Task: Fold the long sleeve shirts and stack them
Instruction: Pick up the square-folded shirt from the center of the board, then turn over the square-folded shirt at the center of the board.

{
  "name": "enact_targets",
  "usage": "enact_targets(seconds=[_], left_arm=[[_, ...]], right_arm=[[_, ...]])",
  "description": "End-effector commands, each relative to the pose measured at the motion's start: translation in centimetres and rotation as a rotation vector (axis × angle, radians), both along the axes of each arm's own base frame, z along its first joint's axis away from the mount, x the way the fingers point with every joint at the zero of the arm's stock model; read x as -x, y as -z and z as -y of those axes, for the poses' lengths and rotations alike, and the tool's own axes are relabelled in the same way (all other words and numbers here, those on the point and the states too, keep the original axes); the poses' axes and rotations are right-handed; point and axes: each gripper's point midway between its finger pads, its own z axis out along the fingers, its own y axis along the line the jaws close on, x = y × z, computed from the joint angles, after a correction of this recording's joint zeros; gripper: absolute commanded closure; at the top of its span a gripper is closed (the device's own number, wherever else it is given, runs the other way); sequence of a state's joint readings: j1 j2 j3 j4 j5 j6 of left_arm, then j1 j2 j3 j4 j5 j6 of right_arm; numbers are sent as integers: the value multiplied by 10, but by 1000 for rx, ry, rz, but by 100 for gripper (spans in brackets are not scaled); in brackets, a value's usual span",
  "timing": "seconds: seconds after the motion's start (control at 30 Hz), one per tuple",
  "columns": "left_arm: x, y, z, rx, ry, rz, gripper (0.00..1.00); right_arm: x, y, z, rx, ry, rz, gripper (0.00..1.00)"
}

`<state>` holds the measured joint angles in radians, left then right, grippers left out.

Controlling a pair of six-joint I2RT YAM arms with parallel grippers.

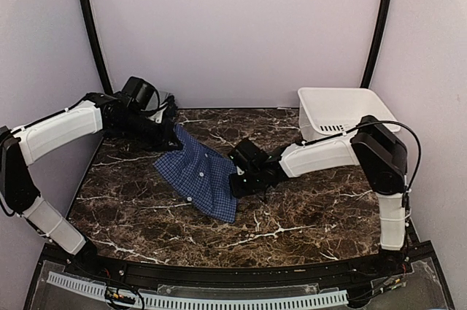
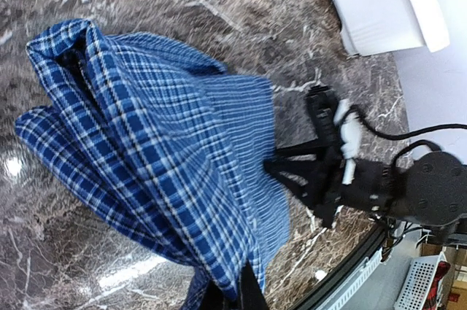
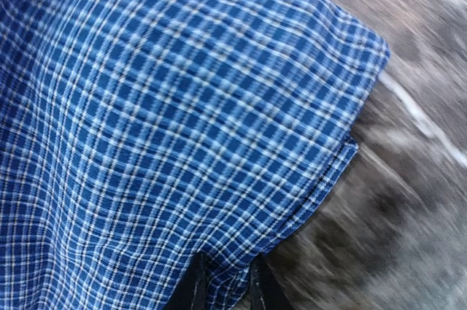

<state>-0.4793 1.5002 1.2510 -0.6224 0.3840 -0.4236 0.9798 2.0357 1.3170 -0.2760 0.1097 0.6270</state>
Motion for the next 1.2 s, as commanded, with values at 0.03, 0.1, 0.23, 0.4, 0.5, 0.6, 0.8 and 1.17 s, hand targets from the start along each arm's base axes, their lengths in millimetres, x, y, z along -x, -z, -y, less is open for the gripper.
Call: enact_targets(seconds=[0.03,0.1,0.23,0.4,0.5,0.6,0.8,1.17], left_arm=[[-15,-60,14,81,68,131,100],[-19,-65,20,104,84,137,100],[-27,-69,23,109,88,158,100],[-28,-78,30,161,103,172,100],[-27,-88,39,226,123,174,100],[-30,-100,45,277,129,191,100],[-34,-82,52,285,144,154,100],[-36,-63,54,277,165,129,100]], right_arm=[[3,19,-62,-133,-84,-81,81],[-8,6,-95,-229,-111,-62,80],[-19,-3,-143,-345,-165,-92,79],[-19,-14,-182,-520,-199,-165,74],[-18,-18,-201,-629,-216,-205,73],[-17,-24,-220,-740,-233,-252,71],[-23,-47,-228,-844,-245,-253,65],[-52,-49,-161,-782,-106,-161,62]])
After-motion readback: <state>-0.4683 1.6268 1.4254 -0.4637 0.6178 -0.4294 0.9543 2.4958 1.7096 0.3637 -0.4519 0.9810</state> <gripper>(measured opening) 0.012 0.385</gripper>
